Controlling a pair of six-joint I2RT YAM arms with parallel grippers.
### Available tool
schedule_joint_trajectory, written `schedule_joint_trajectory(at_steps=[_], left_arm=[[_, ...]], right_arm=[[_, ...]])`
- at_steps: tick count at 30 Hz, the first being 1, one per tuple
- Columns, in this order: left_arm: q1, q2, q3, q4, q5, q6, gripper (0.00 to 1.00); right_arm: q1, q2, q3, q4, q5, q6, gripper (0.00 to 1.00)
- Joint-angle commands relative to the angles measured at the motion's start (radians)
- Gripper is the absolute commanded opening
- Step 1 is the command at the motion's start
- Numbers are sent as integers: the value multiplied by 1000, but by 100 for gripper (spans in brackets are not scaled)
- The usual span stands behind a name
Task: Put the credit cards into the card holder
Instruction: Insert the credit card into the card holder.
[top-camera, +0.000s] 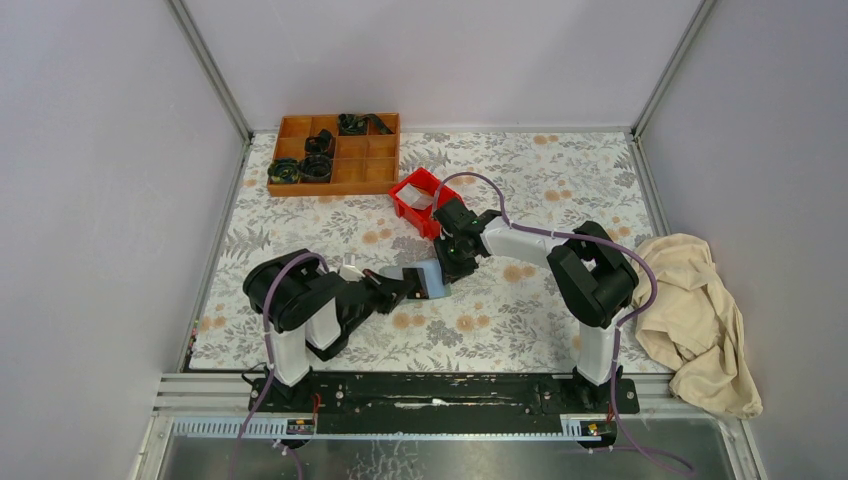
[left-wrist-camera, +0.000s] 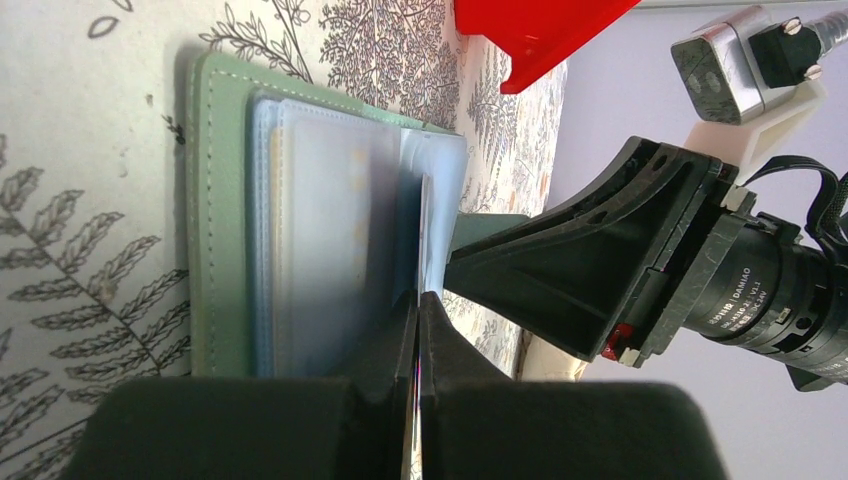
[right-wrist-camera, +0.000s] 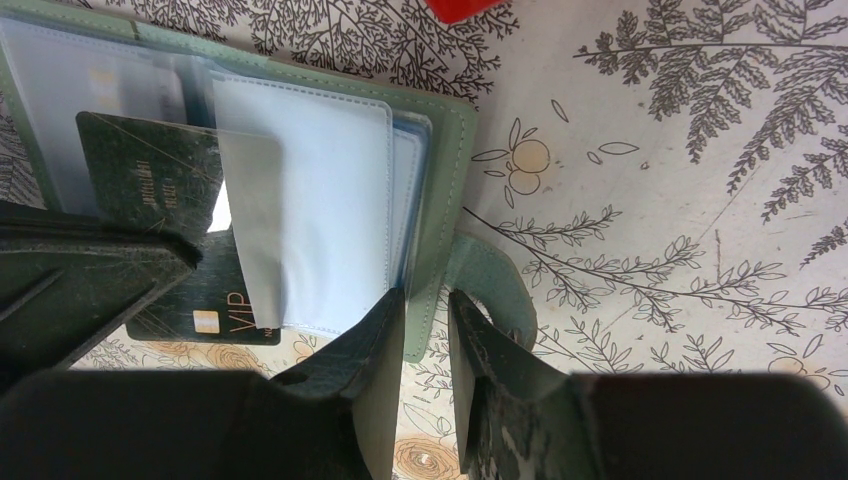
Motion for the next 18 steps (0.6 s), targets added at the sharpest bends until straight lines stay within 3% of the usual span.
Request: schedule_joint_trajectory(at_steps=[1,18], left_arm=[[11,21,23,45,13,14,0],[27,69,62,48,18,25,0]], right_arm=[[-2,46,-10,-44,-4,-17,31],[-3,55,-12,-41,-13,-13,31]])
